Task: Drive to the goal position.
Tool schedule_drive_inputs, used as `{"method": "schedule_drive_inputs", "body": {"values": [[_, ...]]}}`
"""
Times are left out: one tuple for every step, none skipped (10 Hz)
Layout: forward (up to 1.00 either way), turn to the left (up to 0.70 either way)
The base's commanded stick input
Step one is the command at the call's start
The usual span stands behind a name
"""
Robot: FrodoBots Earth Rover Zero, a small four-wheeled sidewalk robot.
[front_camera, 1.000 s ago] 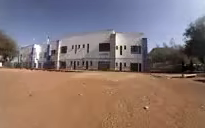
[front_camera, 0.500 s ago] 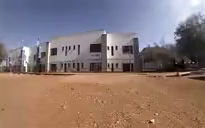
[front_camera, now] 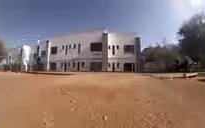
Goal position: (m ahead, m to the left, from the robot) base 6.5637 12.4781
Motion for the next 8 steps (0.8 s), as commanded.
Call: {"method": "schedule_drive_inputs", "body": {"values": [[1.0, 0.0], [1.0, 0.0], [1.0, 0.0], [1.0, 0.0], [1.0, 0.0], [1.0, 0.0], [1.0, 0.0], [1.0, 0.0]]}}
